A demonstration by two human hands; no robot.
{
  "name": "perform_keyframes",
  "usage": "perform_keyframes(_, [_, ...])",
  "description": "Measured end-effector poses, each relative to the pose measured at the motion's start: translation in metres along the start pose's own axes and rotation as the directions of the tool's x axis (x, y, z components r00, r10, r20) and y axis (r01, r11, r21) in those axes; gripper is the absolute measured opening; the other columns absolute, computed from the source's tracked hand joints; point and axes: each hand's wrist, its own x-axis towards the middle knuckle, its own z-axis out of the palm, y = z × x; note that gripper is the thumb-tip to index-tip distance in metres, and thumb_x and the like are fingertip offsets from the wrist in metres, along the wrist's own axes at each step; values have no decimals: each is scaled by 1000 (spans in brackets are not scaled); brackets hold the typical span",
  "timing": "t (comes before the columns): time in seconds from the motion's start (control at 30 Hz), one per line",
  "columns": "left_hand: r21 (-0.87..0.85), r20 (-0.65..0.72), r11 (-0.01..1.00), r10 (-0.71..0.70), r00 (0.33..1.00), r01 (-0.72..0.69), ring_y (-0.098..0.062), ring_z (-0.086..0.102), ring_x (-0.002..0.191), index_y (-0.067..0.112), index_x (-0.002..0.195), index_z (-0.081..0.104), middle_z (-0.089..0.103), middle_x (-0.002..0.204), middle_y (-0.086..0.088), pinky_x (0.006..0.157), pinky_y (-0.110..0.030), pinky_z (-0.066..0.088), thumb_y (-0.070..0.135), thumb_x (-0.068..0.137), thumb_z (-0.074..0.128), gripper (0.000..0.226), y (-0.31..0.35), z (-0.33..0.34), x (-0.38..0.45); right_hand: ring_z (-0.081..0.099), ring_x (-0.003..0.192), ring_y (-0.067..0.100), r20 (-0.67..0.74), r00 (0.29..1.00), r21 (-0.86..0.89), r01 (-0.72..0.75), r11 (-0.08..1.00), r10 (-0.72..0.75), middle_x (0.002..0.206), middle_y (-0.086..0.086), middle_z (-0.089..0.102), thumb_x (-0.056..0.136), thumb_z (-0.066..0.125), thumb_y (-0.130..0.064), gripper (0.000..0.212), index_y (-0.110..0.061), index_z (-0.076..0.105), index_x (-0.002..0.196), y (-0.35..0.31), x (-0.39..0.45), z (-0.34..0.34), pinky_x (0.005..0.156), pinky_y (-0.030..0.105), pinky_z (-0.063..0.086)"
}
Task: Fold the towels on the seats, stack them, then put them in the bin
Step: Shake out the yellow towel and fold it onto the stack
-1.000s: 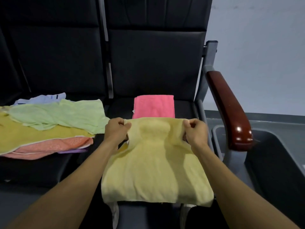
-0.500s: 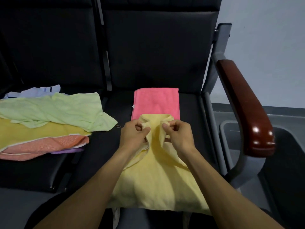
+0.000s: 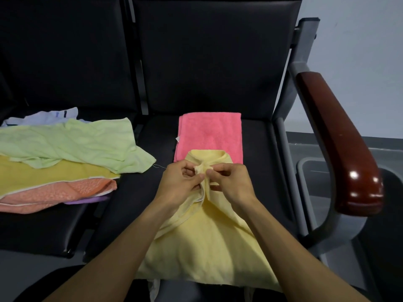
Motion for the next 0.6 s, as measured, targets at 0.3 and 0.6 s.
perform_keyframes(0.3, [67,100,996,47,994,-54,-5,46,61,14,87,54,50,73,1,62,-25,46,8,76,84,33,-2,-4,-4,72,76,22,102,995,-2,-20,1000,20,72,9,72,95,62,-8,24,3,73,77,-6,-10,0,80,44,62])
perform_keyframes(0.6, [438,205,861,184,961,-258,-6,45,64,22,74,49,52,72,8,59,-21,38,6,75,75,31,-14,7,-11,60,76,12,4,960,-579,231,782,-281,97,-5,60,97,53,-22,17,-24,70,94,-6,-3,-12,62,28,46])
